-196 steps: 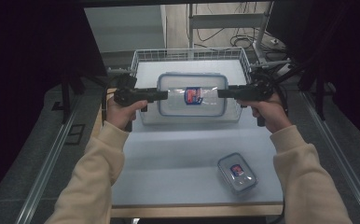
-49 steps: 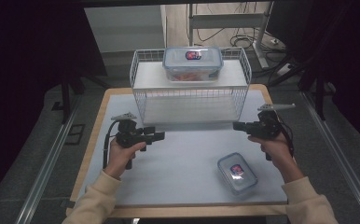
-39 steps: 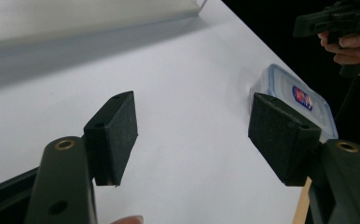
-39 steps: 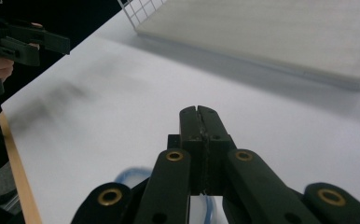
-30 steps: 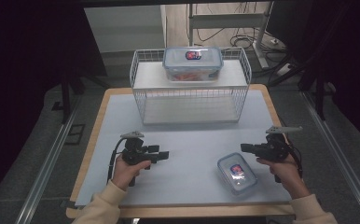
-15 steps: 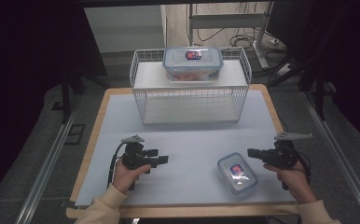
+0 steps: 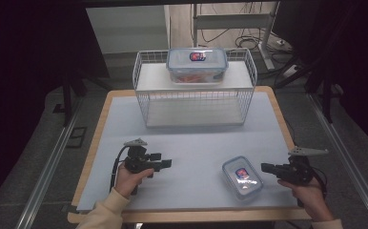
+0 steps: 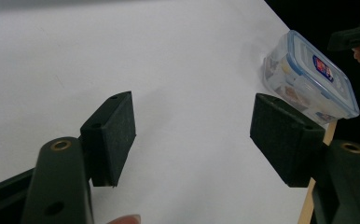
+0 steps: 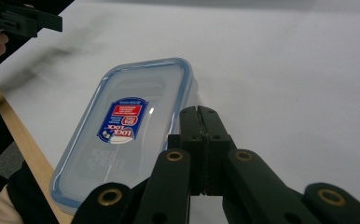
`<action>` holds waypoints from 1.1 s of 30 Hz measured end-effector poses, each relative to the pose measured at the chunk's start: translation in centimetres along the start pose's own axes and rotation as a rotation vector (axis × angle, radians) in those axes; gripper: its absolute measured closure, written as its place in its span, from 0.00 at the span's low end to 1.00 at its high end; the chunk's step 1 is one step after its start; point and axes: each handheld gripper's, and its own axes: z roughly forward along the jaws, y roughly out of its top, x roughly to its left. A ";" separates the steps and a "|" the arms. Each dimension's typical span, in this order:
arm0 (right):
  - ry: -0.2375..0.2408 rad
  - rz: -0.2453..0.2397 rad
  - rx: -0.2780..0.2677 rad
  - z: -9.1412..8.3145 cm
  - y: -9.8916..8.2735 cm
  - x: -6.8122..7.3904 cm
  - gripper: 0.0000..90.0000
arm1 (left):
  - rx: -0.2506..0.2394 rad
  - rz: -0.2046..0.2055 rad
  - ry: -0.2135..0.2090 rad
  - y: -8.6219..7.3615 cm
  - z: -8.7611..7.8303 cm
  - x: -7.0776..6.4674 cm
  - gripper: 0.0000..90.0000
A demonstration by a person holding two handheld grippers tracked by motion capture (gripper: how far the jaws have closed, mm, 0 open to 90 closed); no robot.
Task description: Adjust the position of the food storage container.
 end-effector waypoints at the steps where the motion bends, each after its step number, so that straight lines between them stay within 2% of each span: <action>1: 0.000 -0.001 0.002 0.0 0.0 0.0 0.99 | 0.000 0.000 0.001 0.0 0.0 0.0 0.34; 6: 0.002 -0.001 0.012 -0.1 -0.3 0.0 0.99 | -0.002 -0.001 0.000 0.0 -0.1 -0.1 0.34; 9: -0.023 -0.003 0.040 -0.4 -1.4 -0.4 0.99 | -0.001 -0.002 0.001 -0.1 -0.2 0.0 0.34; 16: -0.040 0.000 0.065 -0.9 -2.8 -0.6 0.99 | 0.002 -0.004 -0.003 -0.1 0.0 -0.1 0.34; 27: -0.032 -0.061 0.133 -0.4 -4.0 0.8 0.99 | 0.003 -0.006 -0.001 -0.1 0.0 -0.1 0.34; 28: -0.027 -0.075 0.156 -0.6 -4.3 1.1 0.99 | 0.002 -0.005 -0.002 -0.1 -0.1 -0.1 0.34; 30: -0.021 -0.079 0.166 -0.7 -4.6 1.3 0.99 | 0.002 -0.006 -0.001 -0.1 -0.1 -0.1 0.34; 33: 0.012 -0.105 0.201 -0.6 -5.4 2.3 0.99 | 0.003 -0.009 -0.002 -0.1 0.0 -0.1 0.34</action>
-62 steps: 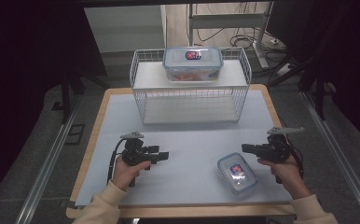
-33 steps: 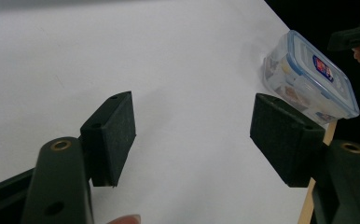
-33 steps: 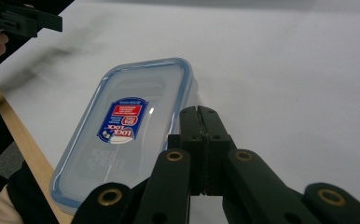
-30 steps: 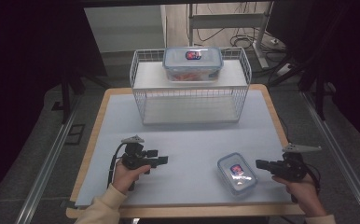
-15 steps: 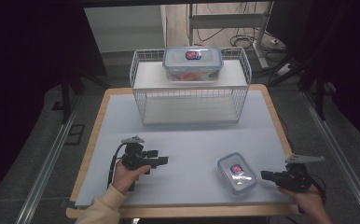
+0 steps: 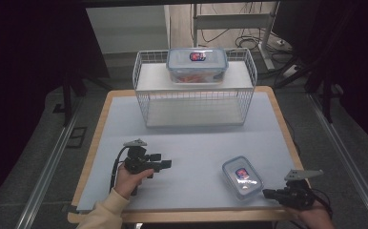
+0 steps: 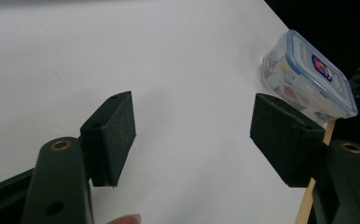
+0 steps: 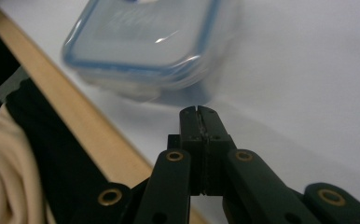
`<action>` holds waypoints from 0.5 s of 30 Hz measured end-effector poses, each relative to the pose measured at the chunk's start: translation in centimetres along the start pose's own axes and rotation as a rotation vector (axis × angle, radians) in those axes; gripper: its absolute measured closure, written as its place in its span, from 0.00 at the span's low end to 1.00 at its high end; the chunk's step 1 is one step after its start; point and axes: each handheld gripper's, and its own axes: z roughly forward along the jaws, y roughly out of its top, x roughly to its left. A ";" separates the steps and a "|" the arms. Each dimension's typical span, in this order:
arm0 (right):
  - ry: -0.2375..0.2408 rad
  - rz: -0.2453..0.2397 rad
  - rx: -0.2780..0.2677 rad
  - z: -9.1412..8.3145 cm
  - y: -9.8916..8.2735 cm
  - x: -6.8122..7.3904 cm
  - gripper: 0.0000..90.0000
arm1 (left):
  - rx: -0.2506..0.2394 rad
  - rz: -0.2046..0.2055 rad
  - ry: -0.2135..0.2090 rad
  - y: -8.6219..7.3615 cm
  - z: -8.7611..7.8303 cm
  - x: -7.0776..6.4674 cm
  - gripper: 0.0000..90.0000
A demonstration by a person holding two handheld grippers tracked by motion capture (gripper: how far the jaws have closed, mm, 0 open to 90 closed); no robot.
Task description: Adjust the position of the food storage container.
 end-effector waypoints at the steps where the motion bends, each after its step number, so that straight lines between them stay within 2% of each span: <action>1: 0.000 0.000 0.000 0.0 0.0 0.0 0.99 | 0.000 0.000 0.000 0.0 0.0 0.0 0.34; 3: 0.010 -0.008 0.003 0.2 0.0 0.4 0.99 | 0.003 0.001 0.001 0.0 0.1 0.0 0.34; 4: 0.031 -0.007 -0.006 0.6 0.1 0.7 0.99 | 0.004 0.004 0.001 0.0 0.2 -0.1 0.34; 9: 0.030 -0.011 -0.006 1.1 0.6 0.8 0.99 | 0.008 0.004 0.004 -0.1 0.2 -0.1 0.34; 15: 0.019 0.006 -0.017 1.6 1.3 0.4 0.99 | 0.005 -0.002 0.005 -0.1 0.1 0.1 0.34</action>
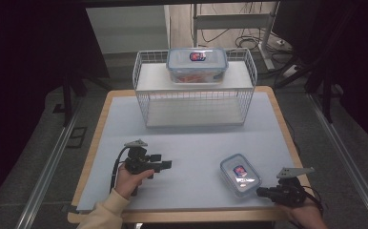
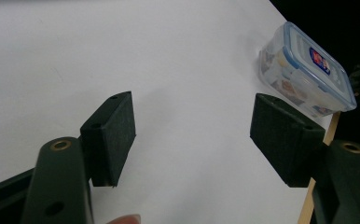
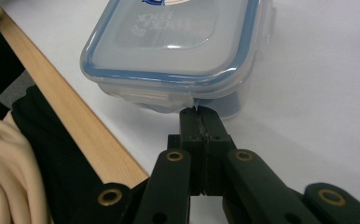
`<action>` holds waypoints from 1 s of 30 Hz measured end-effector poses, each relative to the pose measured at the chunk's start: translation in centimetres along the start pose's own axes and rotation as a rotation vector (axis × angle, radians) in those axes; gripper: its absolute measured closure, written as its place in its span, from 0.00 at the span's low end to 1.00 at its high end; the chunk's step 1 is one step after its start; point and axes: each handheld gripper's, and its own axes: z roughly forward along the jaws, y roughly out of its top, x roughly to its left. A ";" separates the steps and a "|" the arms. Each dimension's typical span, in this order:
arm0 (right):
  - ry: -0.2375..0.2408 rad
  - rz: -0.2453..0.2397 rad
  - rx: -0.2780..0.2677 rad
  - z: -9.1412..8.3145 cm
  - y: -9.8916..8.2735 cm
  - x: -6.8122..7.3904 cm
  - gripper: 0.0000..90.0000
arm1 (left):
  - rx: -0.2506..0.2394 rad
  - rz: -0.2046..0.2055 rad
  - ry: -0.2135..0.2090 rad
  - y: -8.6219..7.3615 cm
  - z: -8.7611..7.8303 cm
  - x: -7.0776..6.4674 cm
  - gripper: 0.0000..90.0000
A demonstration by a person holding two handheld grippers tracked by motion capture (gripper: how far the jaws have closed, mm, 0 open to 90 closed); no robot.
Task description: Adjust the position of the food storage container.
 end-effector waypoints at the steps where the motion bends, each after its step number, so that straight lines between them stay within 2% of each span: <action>1: -0.005 0.003 -0.001 0.3 0.3 0.0 0.99 | -0.002 -0.002 0.000 0.0 0.0 0.1 0.34; 10: -0.014 0.009 -0.010 2.0 2.3 -0.3 0.99 | -0.002 -0.010 0.006 0.0 0.0 0.2 0.34; 11: -0.031 0.002 -0.009 2.4 2.9 -0.4 0.99 | -0.005 -0.009 0.007 0.0 -0.1 0.2 0.34; 15: -0.034 -0.006 -0.013 3.0 3.9 -0.4 0.99 | -0.004 -0.011 0.009 0.0 -0.1 0.2 0.34; 22: -0.029 -0.024 -0.017 5.1 6.2 -0.2 0.99 | -0.007 -0.012 0.010 0.0 -0.2 0.3 0.34; 25: -0.022 -0.026 -0.013 6.6 7.6 -0.3 0.99 | -0.011 -0.015 0.008 0.0 -0.3 0.2 0.34; 30: -0.025 -0.036 -0.001 8.0 8.7 -0.3 0.99 | -0.011 -0.014 0.012 0.0 -0.4 0.3 0.34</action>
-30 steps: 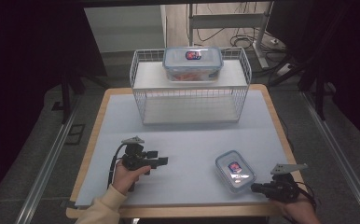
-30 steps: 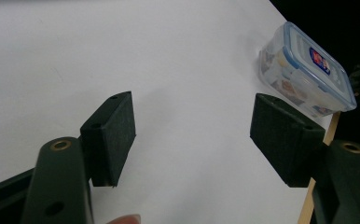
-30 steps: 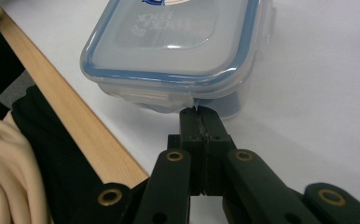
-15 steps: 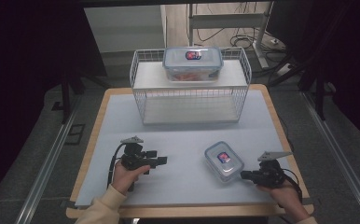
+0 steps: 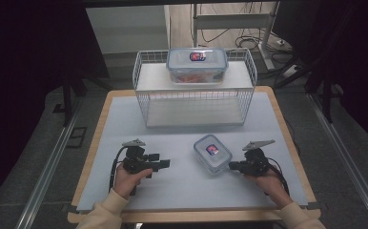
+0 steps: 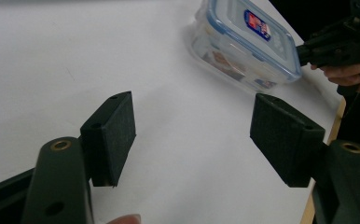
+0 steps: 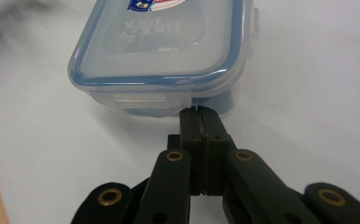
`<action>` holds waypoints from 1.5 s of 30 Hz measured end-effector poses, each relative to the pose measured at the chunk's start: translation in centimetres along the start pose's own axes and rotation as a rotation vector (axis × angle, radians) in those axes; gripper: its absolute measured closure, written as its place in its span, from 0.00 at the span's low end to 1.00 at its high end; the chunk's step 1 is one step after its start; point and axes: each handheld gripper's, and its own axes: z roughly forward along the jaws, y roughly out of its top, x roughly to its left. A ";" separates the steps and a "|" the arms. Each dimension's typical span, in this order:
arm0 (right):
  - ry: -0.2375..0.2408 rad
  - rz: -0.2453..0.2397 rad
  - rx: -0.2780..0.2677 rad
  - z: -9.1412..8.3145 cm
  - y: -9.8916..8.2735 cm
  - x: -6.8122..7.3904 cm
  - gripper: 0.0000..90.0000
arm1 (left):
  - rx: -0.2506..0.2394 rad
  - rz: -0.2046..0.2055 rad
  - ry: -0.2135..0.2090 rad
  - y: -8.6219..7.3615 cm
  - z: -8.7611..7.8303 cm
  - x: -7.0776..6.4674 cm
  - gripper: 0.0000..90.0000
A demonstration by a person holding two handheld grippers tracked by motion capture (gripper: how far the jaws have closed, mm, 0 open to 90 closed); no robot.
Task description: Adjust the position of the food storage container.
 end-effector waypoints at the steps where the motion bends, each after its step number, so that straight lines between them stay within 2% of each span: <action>1: -0.001 -0.001 -0.002 0.5 0.5 0.0 0.99 | 0.001 0.000 0.001 0.0 0.0 0.1 0.34; 6: 0.001 0.000 -0.010 1.2 1.1 0.0 0.99 | 0.000 0.000 0.002 0.0 0.0 0.0 0.34; 10: -0.001 -0.001 -0.021 0.7 1.0 0.4 0.99 | -0.002 -0.002 0.003 -0.1 -0.1 0.0 0.34; 11: 0.013 -0.010 -0.035 0.1 0.9 1.1 0.99 | -0.004 -0.004 0.003 -0.1 -0.2 0.1 0.34; 12: 0.013 -0.010 -0.035 0.1 0.9 1.1 0.99 | -0.004 -0.004 0.003 -0.1 -0.2 0.1 0.34; 13: 0.026 -0.032 -0.037 -0.2 0.7 2.1 0.99 | -0.006 -0.006 0.005 -0.1 -0.2 0.1 0.34; 14: 0.026 -0.032 -0.037 -0.2 0.7 2.1 0.99 | -0.006 -0.006 0.005 -0.1 -0.2 0.1 0.34; 15: 0.041 -0.049 -0.034 -0.1 0.5 3.2 0.99 | -0.005 -0.004 0.005 -0.1 -0.1 0.1 0.34; 17: 0.045 -0.063 -0.027 0.4 0.4 4.4 0.99 | -0.003 -0.002 0.006 -0.1 -0.1 0.1 0.34; 18: 0.045 -0.063 -0.027 0.4 0.4 4.4 0.99 | -0.003 -0.002 0.006 -0.1 -0.1 0.1 0.34; 19: 0.055 -0.072 -0.026 1.1 0.4 5.2 0.99 | -0.003 -0.002 0.007 -0.1 0.0 0.1 0.34; 20: 0.055 -0.072 -0.026 1.1 0.4 5.2 0.99 | -0.004 -0.002 0.007 -0.1 0.0 0.0 0.34; 22: 0.054 -0.093 -0.027 2.0 0.5 6.1 0.99 | -0.002 -0.003 0.008 -0.1 0.0 0.0 0.34; 23: 0.049 -0.093 -0.030 2.9 0.7 6.8 0.99 | -0.001 -0.002 0.009 -0.1 0.0 0.1 0.34; 24: 0.049 -0.093 -0.030 2.9 0.7 6.8 0.99 | -0.001 -0.002 0.009 -0.1 0.0 0.1 0.34; 25: 0.041 -0.086 -0.036 3.6 0.9 7.1 0.99 | -0.001 -0.002 0.011 -0.1 0.0 0.1 0.34; 31: -0.004 -0.100 -0.052 4.5 1.1 7.5 0.99 | 0.003 -0.005 0.013 -0.2 -0.1 0.4 0.34; 36: -0.039 -0.072 -0.077 4.2 0.9 7.4 0.99 | 0.001 -0.004 0.009 -0.2 -0.1 0.3 0.34; 42: -0.073 -0.045 -0.080 3.6 0.5 6.4 0.99 | -0.002 -0.006 0.009 -0.2 -0.1 0.2 0.34; 44: -0.078 -0.020 -0.090 3.1 0.4 5.5 0.99 | -0.002 -0.003 0.010 -0.2 -0.2 0.3 0.34; 45: -0.078 -0.020 -0.090 3.1 0.4 5.5 0.99 | -0.002 -0.004 0.010 -0.2 -0.2 0.3 0.34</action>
